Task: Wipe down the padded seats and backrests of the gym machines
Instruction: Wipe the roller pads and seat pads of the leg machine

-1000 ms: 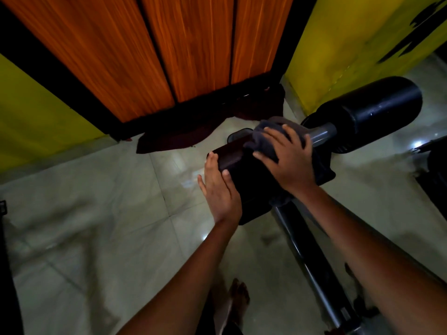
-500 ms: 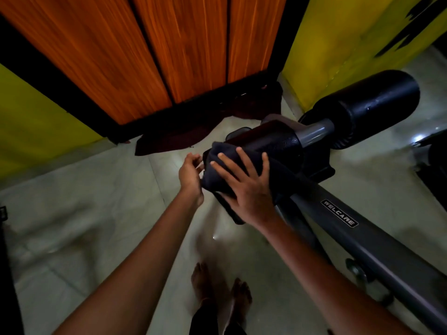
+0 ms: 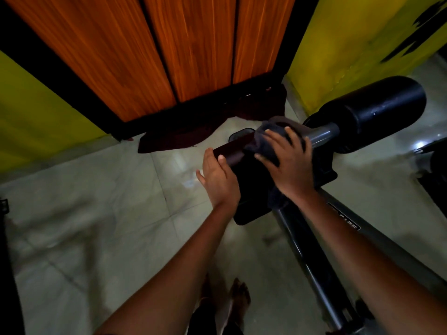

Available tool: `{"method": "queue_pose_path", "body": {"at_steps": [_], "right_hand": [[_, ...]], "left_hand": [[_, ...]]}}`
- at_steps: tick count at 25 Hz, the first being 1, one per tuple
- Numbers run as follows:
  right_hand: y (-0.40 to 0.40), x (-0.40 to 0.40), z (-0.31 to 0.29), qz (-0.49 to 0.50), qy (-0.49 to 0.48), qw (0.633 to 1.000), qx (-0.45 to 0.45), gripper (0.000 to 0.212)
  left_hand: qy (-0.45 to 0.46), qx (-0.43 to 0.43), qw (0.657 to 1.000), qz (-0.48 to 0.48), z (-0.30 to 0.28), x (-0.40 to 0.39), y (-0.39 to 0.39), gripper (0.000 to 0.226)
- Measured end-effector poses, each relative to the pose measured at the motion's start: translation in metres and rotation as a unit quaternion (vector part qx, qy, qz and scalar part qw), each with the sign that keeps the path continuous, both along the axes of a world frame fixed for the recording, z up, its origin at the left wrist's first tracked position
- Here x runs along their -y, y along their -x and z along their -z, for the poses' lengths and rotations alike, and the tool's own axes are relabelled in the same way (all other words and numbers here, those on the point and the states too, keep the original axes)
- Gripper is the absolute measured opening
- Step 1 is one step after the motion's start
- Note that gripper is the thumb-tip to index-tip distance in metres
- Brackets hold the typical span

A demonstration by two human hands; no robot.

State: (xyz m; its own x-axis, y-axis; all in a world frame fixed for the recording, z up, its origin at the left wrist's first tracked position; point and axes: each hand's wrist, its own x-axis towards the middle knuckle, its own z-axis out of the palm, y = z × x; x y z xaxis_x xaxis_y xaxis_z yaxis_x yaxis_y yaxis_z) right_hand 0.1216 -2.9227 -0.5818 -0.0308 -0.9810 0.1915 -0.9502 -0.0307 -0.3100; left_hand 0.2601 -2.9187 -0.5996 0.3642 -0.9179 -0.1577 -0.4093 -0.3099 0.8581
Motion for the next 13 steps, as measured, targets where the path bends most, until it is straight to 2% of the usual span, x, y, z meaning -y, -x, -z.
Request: {"method": "queue_pose_path", "body": {"at_steps": [4,6,9,10,13], "right_hand": [[0.015,0.027,-0.006,0.204,-0.021,0.971,0.123,0.056],[-0.020,0.014,0.000,0.155,0.008,0.984,0.082,0.054],[-0.030,-0.006,0.006,-0.035,0.027,0.999,0.004,0.054],[-0.019,0.000,0.003,-0.042,0.017,0.999,-0.016,0.055],[-0.021,0.018,0.001,0.111,-0.021,0.993,0.021,0.053]], "left_hand": [[0.090,0.009,0.994,0.055,0.010,-0.022,0.002,0.049],[0.104,0.012,0.993,0.056,0.011,-0.020,-0.002,0.048],[0.114,0.018,0.992,0.056,0.010,-0.005,-0.023,0.038],[0.115,0.001,0.991,0.062,0.010,0.001,-0.032,0.033],[0.084,-0.104,0.990,0.050,0.003,0.018,-0.047,0.029]]}}
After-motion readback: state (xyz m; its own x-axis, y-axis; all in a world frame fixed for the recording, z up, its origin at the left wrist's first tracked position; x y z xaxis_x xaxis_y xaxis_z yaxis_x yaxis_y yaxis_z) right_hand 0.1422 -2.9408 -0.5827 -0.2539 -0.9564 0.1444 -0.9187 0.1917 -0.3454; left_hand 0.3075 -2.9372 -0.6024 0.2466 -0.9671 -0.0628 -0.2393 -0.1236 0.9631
